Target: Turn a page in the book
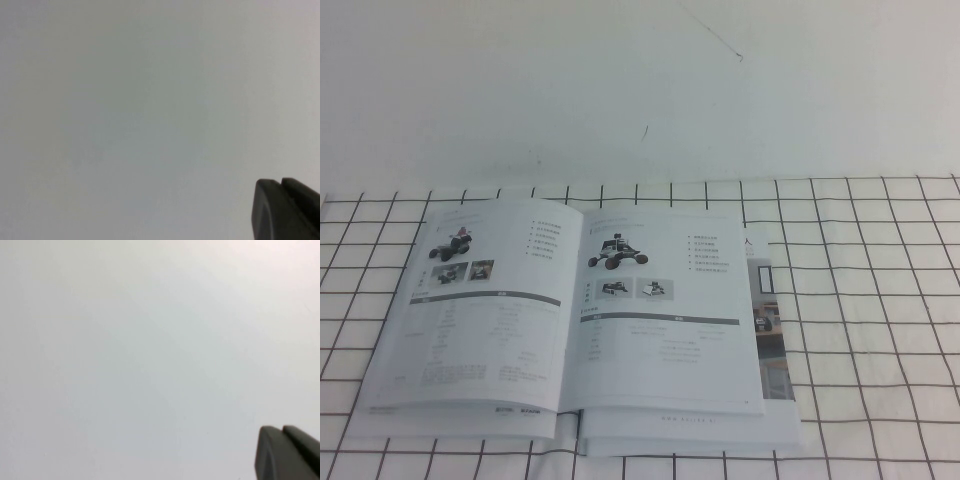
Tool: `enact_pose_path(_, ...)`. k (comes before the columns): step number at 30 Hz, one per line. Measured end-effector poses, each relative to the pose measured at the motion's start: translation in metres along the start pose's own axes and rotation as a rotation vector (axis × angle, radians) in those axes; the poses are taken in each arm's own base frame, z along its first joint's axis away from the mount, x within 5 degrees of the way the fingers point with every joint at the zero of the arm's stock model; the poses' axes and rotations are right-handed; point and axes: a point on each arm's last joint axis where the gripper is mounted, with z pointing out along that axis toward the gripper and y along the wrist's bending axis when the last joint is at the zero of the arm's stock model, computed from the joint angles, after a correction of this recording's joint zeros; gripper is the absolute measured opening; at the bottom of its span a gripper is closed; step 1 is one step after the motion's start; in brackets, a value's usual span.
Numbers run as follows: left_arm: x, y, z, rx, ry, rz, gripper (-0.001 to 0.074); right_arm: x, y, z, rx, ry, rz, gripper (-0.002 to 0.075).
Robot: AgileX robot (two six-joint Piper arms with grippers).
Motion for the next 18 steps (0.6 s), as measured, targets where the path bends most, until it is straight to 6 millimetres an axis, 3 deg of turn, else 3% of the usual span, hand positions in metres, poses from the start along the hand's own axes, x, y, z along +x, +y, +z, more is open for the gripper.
enact_pose_path(6, -0.023, -0.001, 0.013, 0.009, 0.079, 0.003, -0.0002, -0.002, 0.001, 0.000, -0.012, -0.022, 0.024, 0.0001)
enact_pose_path(11, -0.045, -0.002, 0.020, 0.019, 0.154, 0.018, -0.0002, -0.005, 0.012, 0.000, -0.111, -0.024, -0.180, 0.0001)
enact_pose_path(18, -0.061, -0.003, 0.036, 0.021, 0.170, 0.029, -0.0002, -0.034, 0.039, 0.003, -0.240, 0.069, -0.388, 0.0001)
